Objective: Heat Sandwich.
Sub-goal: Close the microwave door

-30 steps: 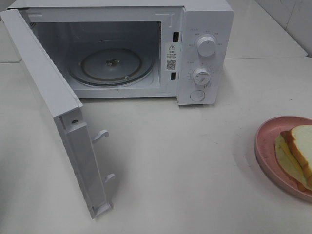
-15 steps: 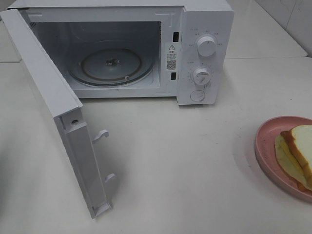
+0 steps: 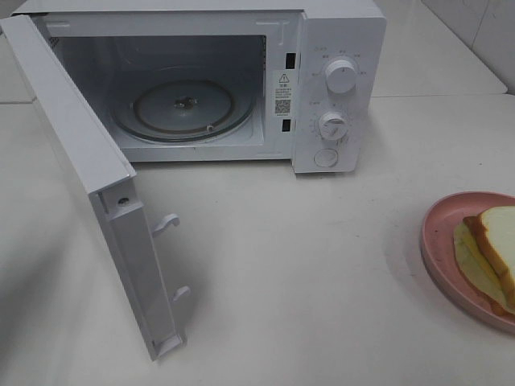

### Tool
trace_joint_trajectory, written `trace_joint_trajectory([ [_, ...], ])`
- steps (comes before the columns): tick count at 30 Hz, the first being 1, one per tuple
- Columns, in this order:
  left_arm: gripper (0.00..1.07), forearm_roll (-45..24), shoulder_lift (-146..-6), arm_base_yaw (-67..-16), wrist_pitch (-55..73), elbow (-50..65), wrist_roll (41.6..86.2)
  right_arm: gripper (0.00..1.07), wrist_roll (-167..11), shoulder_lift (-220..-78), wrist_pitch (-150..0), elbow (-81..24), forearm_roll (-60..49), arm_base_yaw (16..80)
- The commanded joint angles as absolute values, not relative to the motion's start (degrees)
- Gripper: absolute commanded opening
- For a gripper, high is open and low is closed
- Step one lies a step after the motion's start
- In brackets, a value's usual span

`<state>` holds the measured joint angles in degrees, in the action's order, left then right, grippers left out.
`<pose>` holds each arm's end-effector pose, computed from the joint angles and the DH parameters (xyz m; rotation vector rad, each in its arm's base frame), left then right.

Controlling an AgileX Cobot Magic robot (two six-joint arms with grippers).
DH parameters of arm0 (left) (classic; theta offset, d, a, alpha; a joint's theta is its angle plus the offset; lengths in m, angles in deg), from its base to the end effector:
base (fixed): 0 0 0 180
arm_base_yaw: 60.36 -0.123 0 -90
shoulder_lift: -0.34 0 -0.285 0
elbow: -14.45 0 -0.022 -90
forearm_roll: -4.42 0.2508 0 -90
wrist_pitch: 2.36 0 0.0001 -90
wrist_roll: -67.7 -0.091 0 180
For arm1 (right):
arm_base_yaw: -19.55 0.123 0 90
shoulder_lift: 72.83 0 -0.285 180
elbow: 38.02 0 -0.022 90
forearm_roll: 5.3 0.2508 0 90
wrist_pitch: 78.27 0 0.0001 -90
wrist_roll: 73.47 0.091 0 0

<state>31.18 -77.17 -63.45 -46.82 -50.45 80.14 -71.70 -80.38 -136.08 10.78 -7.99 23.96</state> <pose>0.1948 -0.0182 0.1991 0.2964 1.7332 -0.1505 -0.0027 -0.0038 0.2805 -0.0452 1.9911 0.0139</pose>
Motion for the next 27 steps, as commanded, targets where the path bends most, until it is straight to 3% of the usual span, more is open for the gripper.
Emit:
trace_joint_trajectory([
  [1,0.00,36.3,-80.1,-63.2,-53.1,-49.9,81.8,0.75,-72.3,-78.8,-135.2,10.7,-7.8,23.5],
  [9,0.00,31.9,-84.7,-55.6,-52.6,-47.4,79.4,0.75,-72.3,-78.8,-135.2,10.7,-7.8,23.5],
  [15,0.00,20.6,-88.3,-46.8,-52.7,-47.1,72.1,0.75,-72.3,-78.8,-135.2,10.7,-7.8,23.5],
  [23,0.00,7.0,-92.3,-38.2,-52.8,-45.1,67.7,0.75,-72.3,-78.8,-135.2,10.7,-7.8,23.5],
  [24,0.00,2.8,-93.4,-35.6,-52.8,-44.1,65.6,0.75,-72.3,-78.8,-135.2,10.7,-7.8,23.5],
  [27,0.00,-1.4,-94.5,-32.9,-52.8,-42.8,63.1,0.75,-72.3,-78.8,-135.2,10.7,-7.8,23.5],
])
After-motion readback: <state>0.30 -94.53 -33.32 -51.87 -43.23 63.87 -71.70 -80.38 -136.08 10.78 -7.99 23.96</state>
